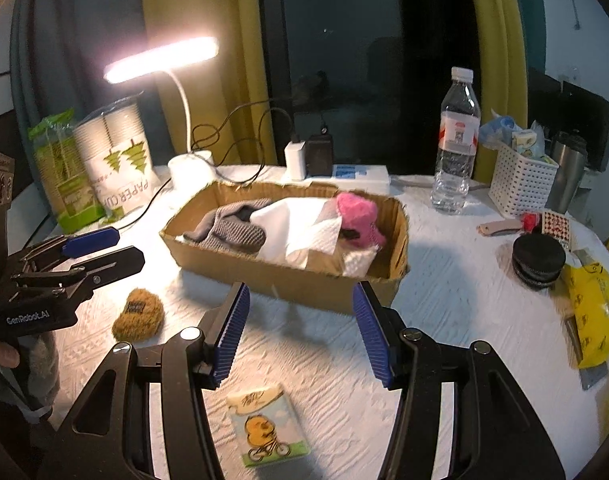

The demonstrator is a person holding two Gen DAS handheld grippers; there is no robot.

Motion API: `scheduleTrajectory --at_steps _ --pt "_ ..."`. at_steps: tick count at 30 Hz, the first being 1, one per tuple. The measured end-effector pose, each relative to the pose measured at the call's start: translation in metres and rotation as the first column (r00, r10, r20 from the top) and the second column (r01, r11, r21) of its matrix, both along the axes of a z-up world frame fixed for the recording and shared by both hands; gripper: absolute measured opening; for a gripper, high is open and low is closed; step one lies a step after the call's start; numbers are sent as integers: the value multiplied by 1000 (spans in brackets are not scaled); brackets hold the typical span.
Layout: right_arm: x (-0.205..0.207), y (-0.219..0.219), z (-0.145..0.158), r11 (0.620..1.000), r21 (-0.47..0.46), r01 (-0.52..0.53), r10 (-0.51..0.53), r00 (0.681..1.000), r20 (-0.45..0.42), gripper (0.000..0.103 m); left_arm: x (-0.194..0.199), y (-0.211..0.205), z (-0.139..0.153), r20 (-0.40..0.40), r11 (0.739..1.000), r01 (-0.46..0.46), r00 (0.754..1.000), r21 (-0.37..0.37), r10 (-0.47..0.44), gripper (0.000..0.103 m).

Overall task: Organize soft objects
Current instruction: 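Grasp the brown fuzzy pouch with the left tool while the right tool grasps the chick tissue pack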

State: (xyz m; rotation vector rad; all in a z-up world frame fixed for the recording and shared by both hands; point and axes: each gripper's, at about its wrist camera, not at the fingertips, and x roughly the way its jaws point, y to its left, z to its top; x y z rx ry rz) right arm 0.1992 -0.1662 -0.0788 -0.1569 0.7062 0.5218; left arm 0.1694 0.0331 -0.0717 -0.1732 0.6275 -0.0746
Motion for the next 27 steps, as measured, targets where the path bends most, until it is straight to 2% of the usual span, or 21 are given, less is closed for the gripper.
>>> scheduleTrajectory --at_steps 2,5,14,18,27 --pt "-4 0 -4 1000 -6 -2 2 1000 -7 59 -4 2 -4 -8 1000 -7 1000 -4 7 92" --pt "-10 1 -12 1000 -12 -11 10 1000 -26 63 -10 7 -13 -32 1000 -21 999 -2 21 92" --pt "-21 12 -44 994 -69 -81 72 991 -117 64 -15 22 -48 -143 997 -68 987 28 72 92" --pt "-23 13 -55 991 -83 -103 89 984 -157 65 -9 20 -59 -189 996 -63 979 59 73 92" --pt "-31 15 -75 976 -139 -165 133 968 -212 65 5 20 -75 -259 996 -62 963 57 74 90"
